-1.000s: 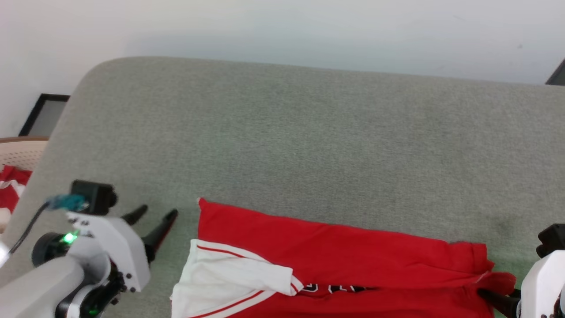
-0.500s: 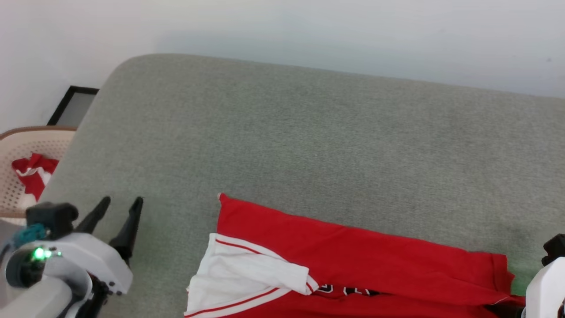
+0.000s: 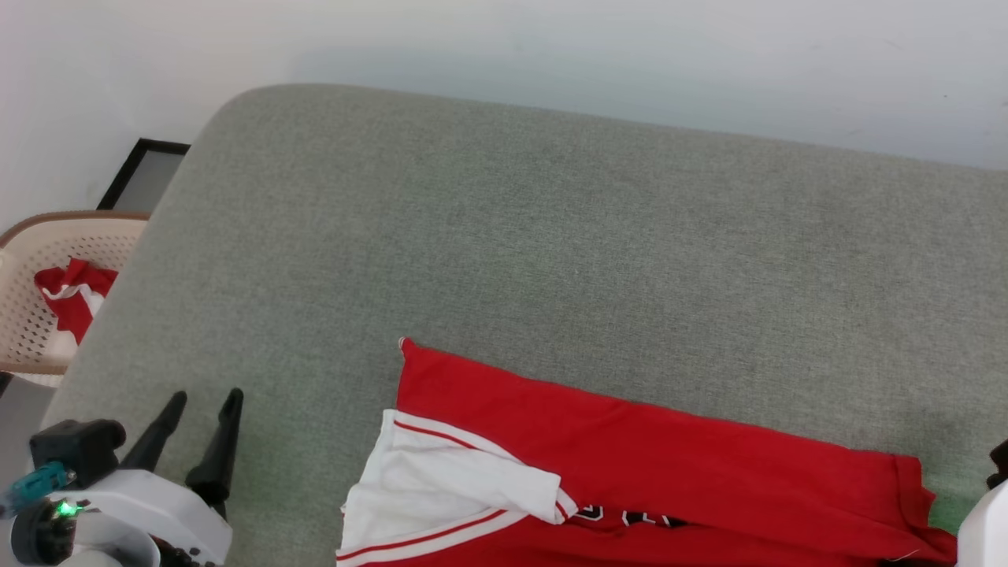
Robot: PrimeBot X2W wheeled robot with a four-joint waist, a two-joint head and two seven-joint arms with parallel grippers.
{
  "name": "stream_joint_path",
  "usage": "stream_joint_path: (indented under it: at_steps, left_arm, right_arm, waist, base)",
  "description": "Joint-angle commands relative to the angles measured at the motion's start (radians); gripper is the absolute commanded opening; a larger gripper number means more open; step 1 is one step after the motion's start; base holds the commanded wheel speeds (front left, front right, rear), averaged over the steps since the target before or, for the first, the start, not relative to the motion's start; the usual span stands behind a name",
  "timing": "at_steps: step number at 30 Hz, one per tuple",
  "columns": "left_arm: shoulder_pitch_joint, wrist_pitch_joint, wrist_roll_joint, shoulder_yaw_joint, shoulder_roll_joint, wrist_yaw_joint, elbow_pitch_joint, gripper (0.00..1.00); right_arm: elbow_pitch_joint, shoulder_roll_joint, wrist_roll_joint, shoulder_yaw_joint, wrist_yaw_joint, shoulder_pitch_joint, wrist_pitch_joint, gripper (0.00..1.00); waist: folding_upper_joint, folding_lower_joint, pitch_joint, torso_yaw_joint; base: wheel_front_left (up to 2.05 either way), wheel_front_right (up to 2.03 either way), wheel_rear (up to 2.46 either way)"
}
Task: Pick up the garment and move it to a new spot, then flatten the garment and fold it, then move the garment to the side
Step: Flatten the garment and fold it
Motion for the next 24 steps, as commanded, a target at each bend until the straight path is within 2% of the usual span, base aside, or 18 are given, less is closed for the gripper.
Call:
stream_joint_path:
  at_steps: [1, 11, 12, 13, 14, 18, 24]
  left_arm:
    - [0.011, -0.004, 0.012, 0.013, -0.01, -0.008, 0.002, 1.0]
    - [0.03, -0.004, 0.075, 0.088, -0.068, -0.048, 0.018, 1.0]
    - [0.03, -0.004, 0.077, 0.093, -0.072, -0.051, 0.02, 1.0]
    - [0.031, -0.004, 0.082, 0.097, -0.076, -0.053, 0.021, 1.0]
    - [0.032, -0.004, 0.087, 0.101, -0.078, -0.055, 0.022, 1.0]
    - [0.036, -0.004, 0.107, 0.121, -0.091, -0.062, 0.02, 1.0]
    - [0.045, -0.004, 0.127, 0.155, -0.102, -0.07, 0.015, 1.0]
  right_arm:
    - [0.012, 0.01, -0.005, 0.004, -0.002, 0.003, 0.005, 1.0]
    - [0.162, 0.069, -0.02, 0.028, -0.002, -0.02, -0.006, 1.0]
    - [0.18, 0.071, -0.022, 0.034, -0.002, -0.022, -0.001, 0.56]
    - [0.194, 0.073, -0.019, 0.044, -0.002, -0.026, 0.0, 0.24]
    - [0.209, 0.079, -0.011, 0.044, -0.002, -0.032, -0.008, 0.0]
    - [0.237, 0.083, 0.008, 0.055, -0.001, -0.052, -0.026, 0.0]
    - [0.225, 0.047, 0.025, 0.045, -0.002, -0.087, -0.044, 0.0]
  waist:
    - [0.0, 0.0, 0.001, 0.001]
    - [0.0, 0.0, 0.002, 0.015]
    - [0.0, 0.0, 0.002, 0.016]
    - [0.0, 0.0, 0.003, 0.018]
    - [0.0, 0.0, 0.003, 0.019]
    - [0.0, 0.0, 0.008, 0.023]
    - [0.0, 0.0, 0.012, 0.015]
  base:
    - [0.0, 0.0, 0.0]
    - [0.0, 0.0, 0.0]
    - [0.0, 0.0, 0.0]
    - [0.0, 0.0, 0.0]
    - [0.0, 0.0, 0.0]
    - [0.0, 0.0, 0.0]
    - [0.0, 0.0, 0.0]
